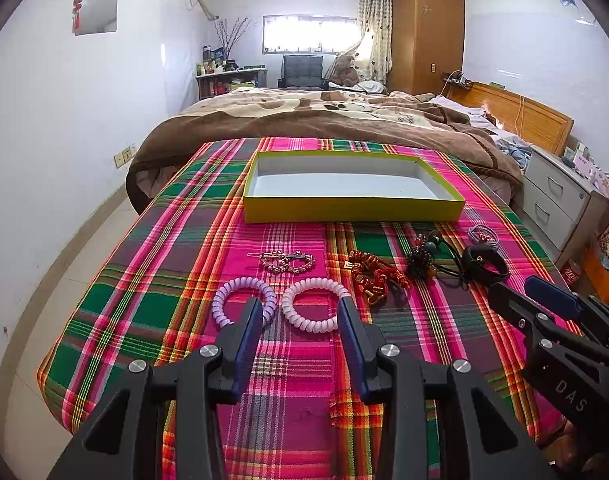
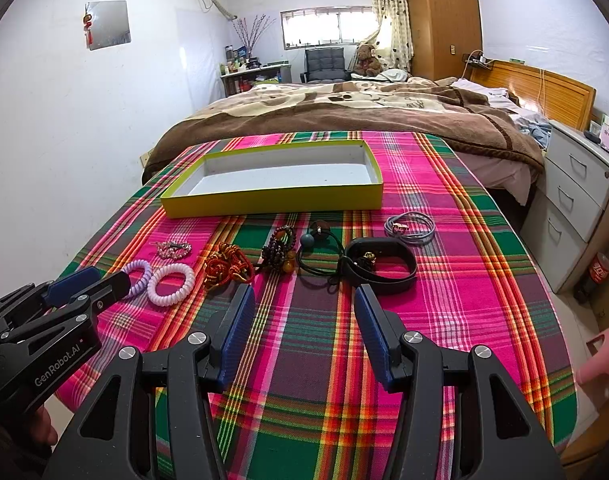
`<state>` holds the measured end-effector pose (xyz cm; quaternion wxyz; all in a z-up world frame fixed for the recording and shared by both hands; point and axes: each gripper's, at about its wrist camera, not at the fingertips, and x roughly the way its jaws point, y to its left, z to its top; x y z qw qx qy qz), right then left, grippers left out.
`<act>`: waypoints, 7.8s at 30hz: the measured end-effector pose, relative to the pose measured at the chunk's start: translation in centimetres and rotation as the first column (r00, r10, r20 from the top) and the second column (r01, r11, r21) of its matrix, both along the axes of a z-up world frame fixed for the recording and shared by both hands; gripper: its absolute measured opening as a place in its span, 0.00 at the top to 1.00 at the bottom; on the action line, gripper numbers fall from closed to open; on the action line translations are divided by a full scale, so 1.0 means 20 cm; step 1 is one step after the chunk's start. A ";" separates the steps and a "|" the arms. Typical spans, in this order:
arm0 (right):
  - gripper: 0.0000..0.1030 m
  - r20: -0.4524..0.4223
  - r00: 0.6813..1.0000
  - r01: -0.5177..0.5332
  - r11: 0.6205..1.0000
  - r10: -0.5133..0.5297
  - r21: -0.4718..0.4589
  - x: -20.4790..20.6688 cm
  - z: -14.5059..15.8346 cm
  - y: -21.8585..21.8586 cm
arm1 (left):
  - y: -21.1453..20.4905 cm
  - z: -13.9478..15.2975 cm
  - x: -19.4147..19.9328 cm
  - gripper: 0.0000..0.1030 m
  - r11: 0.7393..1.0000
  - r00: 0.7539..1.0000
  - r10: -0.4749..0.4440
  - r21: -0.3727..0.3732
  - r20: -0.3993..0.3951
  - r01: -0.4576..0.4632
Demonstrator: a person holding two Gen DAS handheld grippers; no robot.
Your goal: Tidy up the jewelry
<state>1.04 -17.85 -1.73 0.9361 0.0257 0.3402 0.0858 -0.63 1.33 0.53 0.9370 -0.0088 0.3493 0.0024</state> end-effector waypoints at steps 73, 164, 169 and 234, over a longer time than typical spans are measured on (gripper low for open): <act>0.65 -0.204 0.979 -0.021 1.000 0.022 0.006 0.70 -0.18 -0.33 | 0.33 -0.22 0.30 0.63 0.989 0.979 -0.035 -0.149 -0.201 0.004; 0.82 -0.243 0.962 -0.130 0.991 0.122 -0.018 1.41 -0.16 0.05 | 0.24 -0.21 1.45 0.91 0.980 0.968 -0.124 -0.182 -0.219 0.084; 0.82 -0.247 0.961 -0.135 0.991 0.127 -0.017 1.42 -0.16 0.05 | 0.23 -0.21 1.45 0.89 0.982 0.968 -0.123 -0.169 -0.217 0.086; 0.54 -0.141 0.989 -0.058 0.998 0.054 -0.025 0.46 -0.15 -0.43 | 0.23 -0.18 0.25 0.58 0.966 0.981 -0.139 -0.236 -0.136 0.104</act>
